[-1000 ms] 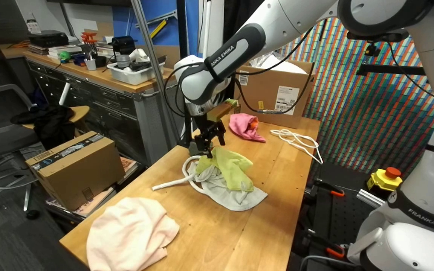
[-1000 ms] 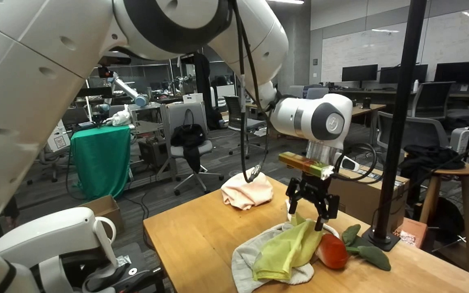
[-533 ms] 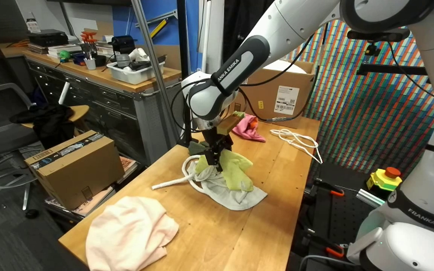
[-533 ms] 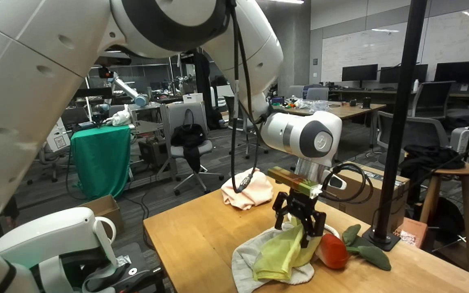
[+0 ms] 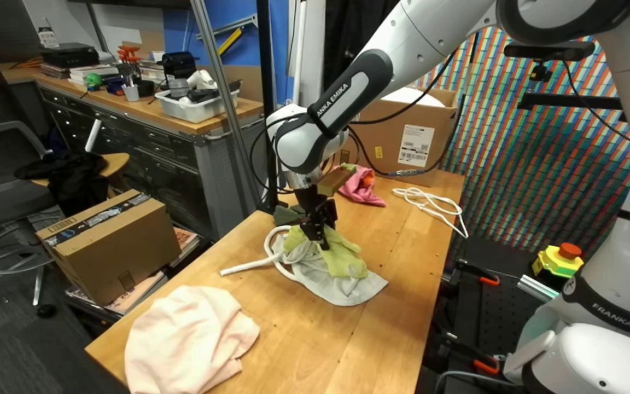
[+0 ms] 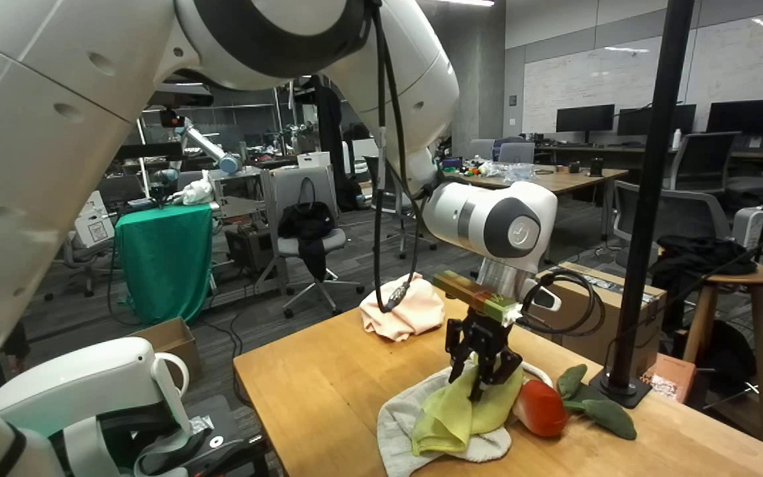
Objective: Separate the pile of clothes on the table
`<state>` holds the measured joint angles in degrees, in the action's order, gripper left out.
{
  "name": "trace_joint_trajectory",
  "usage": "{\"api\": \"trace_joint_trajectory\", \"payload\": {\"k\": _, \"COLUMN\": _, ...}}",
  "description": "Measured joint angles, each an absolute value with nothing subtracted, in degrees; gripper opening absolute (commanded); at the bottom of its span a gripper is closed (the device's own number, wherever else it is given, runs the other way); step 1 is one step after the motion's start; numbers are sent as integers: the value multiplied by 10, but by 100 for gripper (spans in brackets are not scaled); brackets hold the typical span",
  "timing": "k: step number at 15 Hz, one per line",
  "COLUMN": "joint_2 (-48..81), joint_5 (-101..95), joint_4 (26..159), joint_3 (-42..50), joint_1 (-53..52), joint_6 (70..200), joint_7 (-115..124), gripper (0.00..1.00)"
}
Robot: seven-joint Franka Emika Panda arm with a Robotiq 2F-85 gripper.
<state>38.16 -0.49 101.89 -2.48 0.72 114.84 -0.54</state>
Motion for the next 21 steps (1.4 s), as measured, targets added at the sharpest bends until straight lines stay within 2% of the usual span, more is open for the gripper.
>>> {"api": "trace_joint_trajectory", "payload": {"k": 2, "joint_2": 377, "joint_5": 1, "joint_4": 1019, "joint_3": -25, "joint_1": 8, "joint_6": 1145, "joint_7": -11, "gripper": 4}}
{"api": "trace_joint_trajectory", "payload": {"k": 3, "joint_2": 373, "joint_5": 3, "joint_4": 1020, "joint_3": -25, "joint_1": 8, "joint_6": 1142, "joint_7": -13, "gripper": 1}}
{"api": "trace_joint_trajectory", "payload": {"k": 13, "joint_2": 312, "joint_5": 3, "joint_4": 1025, "joint_3": -25, "joint_1": 7, "joint_6": 1111, "joint_7": -14, "gripper": 1}}
{"api": "trace_joint_trajectory", "payload": {"k": 21, "joint_2": 178, "joint_5": -3, "joint_4": 1057, "joint_3": -28, "joint_1": -14, "joint_6": 1077, "joint_7": -15, "gripper": 1}}
